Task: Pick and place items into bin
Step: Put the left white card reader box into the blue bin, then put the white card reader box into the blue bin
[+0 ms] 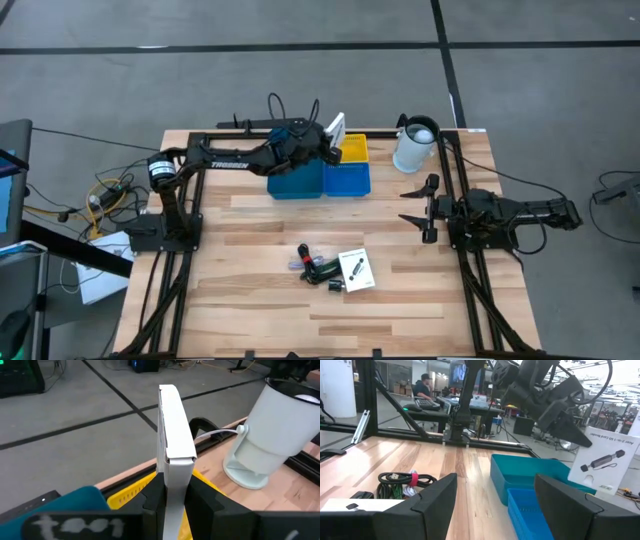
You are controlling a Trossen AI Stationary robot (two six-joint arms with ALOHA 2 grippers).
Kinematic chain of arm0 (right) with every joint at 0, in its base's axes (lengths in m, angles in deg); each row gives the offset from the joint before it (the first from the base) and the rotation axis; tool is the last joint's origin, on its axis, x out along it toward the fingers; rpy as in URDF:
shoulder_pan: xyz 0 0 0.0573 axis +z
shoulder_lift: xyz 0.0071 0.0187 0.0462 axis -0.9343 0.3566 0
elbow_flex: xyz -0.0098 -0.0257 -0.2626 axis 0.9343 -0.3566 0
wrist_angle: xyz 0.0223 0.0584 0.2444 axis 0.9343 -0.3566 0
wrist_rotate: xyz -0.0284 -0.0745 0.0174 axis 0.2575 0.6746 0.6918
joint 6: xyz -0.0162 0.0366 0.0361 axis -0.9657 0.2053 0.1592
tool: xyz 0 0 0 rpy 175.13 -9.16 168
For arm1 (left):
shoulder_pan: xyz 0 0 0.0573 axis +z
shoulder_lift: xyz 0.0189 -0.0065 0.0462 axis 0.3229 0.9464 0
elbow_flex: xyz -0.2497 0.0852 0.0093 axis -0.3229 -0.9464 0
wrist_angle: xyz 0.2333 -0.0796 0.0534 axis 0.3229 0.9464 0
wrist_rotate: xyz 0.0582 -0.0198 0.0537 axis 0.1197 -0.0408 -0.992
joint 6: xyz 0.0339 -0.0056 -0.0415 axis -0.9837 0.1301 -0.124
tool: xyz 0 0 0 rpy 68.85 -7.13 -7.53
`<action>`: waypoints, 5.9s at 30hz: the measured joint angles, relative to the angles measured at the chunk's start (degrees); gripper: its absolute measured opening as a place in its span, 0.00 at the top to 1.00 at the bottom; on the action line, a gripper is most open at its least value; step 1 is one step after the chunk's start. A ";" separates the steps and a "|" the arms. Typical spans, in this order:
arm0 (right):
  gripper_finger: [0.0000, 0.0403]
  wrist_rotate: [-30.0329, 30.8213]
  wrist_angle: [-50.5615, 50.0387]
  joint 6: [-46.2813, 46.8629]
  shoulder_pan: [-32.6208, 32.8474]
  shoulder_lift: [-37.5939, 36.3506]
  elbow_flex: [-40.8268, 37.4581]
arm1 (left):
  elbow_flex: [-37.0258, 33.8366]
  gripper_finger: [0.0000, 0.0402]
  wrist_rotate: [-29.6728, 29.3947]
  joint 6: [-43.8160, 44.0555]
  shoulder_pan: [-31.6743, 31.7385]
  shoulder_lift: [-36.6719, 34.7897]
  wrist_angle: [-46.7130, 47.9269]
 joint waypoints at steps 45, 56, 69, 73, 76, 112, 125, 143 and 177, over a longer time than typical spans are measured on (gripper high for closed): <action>0.35 -0.04 -0.02 -0.01 0.00 0.00 0.01 | -0.02 0.84 1.53 -4.32 1.27 -0.07 0.08; 0.35 -0.04 -0.02 -0.01 -0.01 0.00 -0.01 | -0.02 0.84 2.70 -6.58 1.26 -0.09 0.03; 0.35 -0.04 -0.03 -0.01 -0.02 0.00 0.01 | -0.02 0.84 6.21 -6.58 1.09 -0.09 0.02; 0.35 -0.04 -0.04 0.02 0.00 0.00 0.00 | -0.02 0.84 6.85 -6.58 1.24 -0.09 0.02; 0.35 -0.04 -0.04 0.01 -0.02 0.00 0.00 | -0.02 0.84 11.14 -6.58 1.53 -0.09 0.04; 0.35 -0.03 -0.03 0.02 -0.02 0.00 -0.01 | -0.07 0.84 36.00 -21.56 -0.22 -0.09 12.11; 0.35 -0.02 -0.02 0.01 -0.02 0.00 -0.01 | -0.07 0.84 40.69 -25.58 -0.22 -0.09 11.30; 0.35 -0.03 -0.03 0.00 -0.02 0.00 0.00 | -0.07 0.79 40.73 -26.27 -0.26 -0.09 11.17; 0.35 -0.02 -0.02 0.02 -0.02 0.00 -0.01 | -0.02 0.72 40.63 -20.28 -1.52 -1.78 6.44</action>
